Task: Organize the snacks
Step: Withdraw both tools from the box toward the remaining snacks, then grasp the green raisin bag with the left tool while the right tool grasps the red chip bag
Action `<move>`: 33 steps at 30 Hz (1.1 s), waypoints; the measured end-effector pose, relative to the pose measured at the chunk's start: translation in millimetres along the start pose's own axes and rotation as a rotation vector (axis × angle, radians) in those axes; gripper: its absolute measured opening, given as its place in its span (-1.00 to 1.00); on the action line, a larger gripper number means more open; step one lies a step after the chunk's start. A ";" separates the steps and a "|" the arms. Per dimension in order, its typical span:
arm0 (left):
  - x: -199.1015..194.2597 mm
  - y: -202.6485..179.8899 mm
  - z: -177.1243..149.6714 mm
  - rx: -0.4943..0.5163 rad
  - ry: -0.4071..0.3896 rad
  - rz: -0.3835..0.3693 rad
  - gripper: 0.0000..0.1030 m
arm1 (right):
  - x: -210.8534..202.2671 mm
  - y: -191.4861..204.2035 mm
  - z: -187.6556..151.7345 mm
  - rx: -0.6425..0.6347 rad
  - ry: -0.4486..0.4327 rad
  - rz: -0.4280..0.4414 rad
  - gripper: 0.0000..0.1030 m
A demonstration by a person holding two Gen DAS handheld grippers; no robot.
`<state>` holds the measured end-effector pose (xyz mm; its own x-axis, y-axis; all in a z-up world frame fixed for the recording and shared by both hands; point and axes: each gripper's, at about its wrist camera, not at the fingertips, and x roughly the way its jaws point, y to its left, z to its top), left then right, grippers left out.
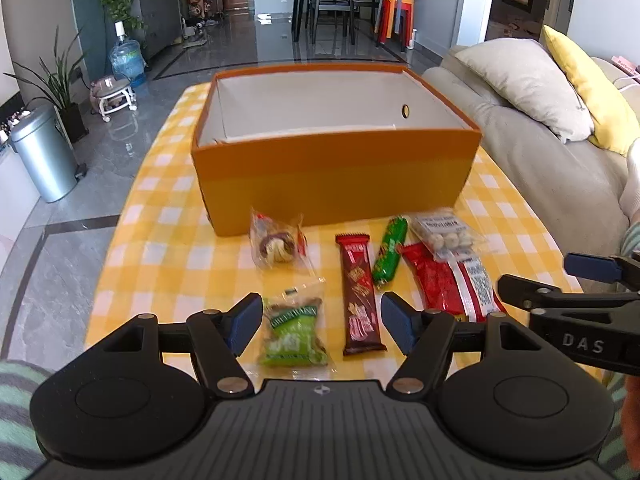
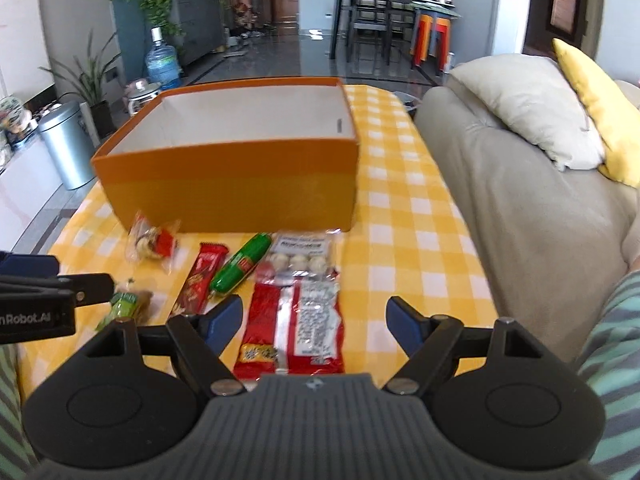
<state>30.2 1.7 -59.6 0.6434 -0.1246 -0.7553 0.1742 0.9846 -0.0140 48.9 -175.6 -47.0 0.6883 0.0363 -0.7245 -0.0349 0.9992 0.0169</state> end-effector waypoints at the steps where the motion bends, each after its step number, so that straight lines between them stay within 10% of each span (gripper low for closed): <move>1: 2.0 -0.4 -1.6 0.001 0.008 0.001 0.55 | 2.4 1.2 -1.6 -0.009 0.002 0.005 0.48; 33: 67.8 28.5 -8.0 -0.122 0.138 0.037 0.52 | 78.5 5.9 -3.1 0.007 0.120 0.041 0.47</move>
<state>72.8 22.3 -116.5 0.5378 -0.0785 -0.8394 0.0558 0.9968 -0.0575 100.4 -166.9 -106.0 0.5945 0.0756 -0.8005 -0.0562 0.9970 0.0524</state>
